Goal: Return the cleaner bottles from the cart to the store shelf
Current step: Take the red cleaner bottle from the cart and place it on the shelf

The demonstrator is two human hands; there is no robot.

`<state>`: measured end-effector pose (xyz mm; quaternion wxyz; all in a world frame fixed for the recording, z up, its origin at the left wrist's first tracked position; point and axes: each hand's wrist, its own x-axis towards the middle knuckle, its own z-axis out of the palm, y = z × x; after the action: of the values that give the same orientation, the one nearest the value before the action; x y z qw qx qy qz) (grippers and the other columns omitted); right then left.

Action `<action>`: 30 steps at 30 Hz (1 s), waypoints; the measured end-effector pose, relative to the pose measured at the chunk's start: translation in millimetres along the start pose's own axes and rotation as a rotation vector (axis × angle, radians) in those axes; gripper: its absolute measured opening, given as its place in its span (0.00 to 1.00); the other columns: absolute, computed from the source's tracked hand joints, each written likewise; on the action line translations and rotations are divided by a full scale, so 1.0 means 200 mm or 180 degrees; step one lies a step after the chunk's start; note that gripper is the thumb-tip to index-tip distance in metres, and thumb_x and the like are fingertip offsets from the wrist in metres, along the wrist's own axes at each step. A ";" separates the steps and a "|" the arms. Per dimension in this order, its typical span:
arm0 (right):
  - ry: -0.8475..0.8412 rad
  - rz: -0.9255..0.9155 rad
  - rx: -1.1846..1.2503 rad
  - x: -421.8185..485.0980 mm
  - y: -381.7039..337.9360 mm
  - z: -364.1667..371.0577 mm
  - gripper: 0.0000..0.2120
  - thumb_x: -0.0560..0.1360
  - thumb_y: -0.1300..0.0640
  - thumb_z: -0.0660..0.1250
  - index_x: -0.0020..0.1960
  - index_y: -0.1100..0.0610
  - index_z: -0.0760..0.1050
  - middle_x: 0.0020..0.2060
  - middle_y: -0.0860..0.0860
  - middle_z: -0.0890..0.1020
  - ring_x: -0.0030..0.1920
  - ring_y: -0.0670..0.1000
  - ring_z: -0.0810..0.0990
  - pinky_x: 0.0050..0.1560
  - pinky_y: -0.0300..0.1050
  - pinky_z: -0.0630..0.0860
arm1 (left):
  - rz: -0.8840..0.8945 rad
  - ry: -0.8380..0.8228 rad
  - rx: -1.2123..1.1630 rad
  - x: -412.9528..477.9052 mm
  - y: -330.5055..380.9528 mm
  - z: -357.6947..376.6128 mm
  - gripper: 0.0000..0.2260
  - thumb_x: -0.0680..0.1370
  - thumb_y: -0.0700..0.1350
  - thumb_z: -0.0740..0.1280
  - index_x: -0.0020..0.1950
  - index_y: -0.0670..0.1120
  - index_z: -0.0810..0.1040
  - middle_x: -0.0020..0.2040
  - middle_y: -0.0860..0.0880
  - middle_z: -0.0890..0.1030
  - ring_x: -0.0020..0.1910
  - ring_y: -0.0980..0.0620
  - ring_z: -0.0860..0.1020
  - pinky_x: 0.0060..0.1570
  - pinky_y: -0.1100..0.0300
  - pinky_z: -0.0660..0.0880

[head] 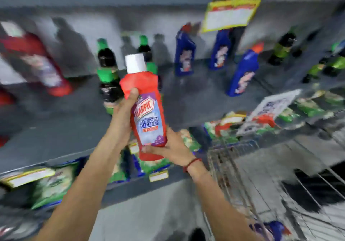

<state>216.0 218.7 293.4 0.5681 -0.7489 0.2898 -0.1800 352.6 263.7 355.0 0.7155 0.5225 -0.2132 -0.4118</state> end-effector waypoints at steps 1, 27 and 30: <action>-0.0130 -0.0062 -0.0052 0.06 -0.04 0.11 0.27 0.61 0.54 0.78 0.57 0.47 0.72 0.54 0.49 0.82 0.53 0.44 0.80 0.59 0.43 0.76 | 0.0188 0.0148 0.0103 -0.03 0.06 -0.12 0.14 0.75 0.54 0.63 0.47 0.45 0.82 0.35 0.53 0.86 0.35 0.56 0.84 0.35 0.63 0.81; -0.0365 -0.0410 -0.0609 0.79 -0.36 1.21 0.35 0.60 0.52 0.79 0.62 0.58 0.68 0.58 0.58 0.80 0.58 0.60 0.78 0.58 0.54 0.76 | 0.1298 0.0960 0.1037 0.02 0.44 -1.23 0.03 0.77 0.46 0.64 0.50 0.54 0.75 0.41 0.60 0.86 0.42 0.63 0.83 0.37 0.70 0.78; -0.0306 -0.0487 -0.0643 0.75 -0.32 1.12 0.32 0.61 0.55 0.78 0.60 0.61 0.69 0.57 0.60 0.80 0.56 0.60 0.79 0.57 0.55 0.76 | 0.1358 0.1399 0.1082 -0.02 0.36 -1.20 0.11 0.72 0.52 0.68 0.52 0.50 0.73 0.46 0.55 0.81 0.44 0.66 0.80 0.43 0.72 0.75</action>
<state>480.3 301.4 281.4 0.4876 -0.8300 0.2210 -0.1566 552.5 412.9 336.0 0.7170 0.6540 -0.2241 -0.0892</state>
